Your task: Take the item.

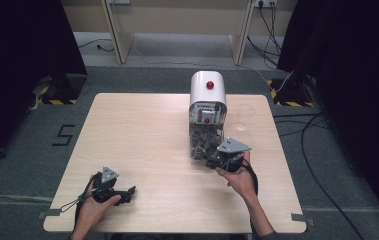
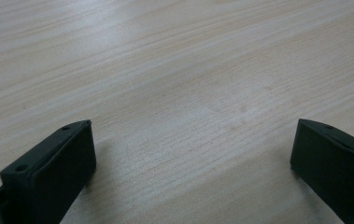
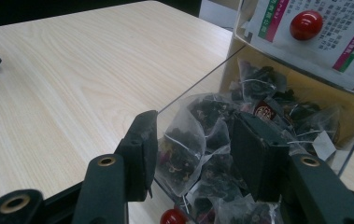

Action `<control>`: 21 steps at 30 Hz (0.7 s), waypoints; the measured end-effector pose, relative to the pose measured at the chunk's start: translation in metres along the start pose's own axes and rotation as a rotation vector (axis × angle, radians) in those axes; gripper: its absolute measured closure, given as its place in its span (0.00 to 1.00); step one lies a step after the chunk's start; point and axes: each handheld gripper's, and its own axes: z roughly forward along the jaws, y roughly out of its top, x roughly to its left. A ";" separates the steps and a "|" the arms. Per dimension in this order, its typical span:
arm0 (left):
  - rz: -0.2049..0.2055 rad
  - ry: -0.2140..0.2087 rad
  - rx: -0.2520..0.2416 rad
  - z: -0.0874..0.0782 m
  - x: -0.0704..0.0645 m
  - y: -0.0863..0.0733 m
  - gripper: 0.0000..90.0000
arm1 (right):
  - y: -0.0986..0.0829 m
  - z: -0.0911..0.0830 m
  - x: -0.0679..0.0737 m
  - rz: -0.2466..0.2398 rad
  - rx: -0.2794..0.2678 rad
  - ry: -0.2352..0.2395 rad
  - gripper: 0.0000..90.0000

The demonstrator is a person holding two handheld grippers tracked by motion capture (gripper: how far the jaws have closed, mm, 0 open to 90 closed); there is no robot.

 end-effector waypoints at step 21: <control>0.000 0.000 0.000 0.000 0.000 0.000 0.00 | 0.001 0.038 0.007 0.017 0.082 -0.012 0.63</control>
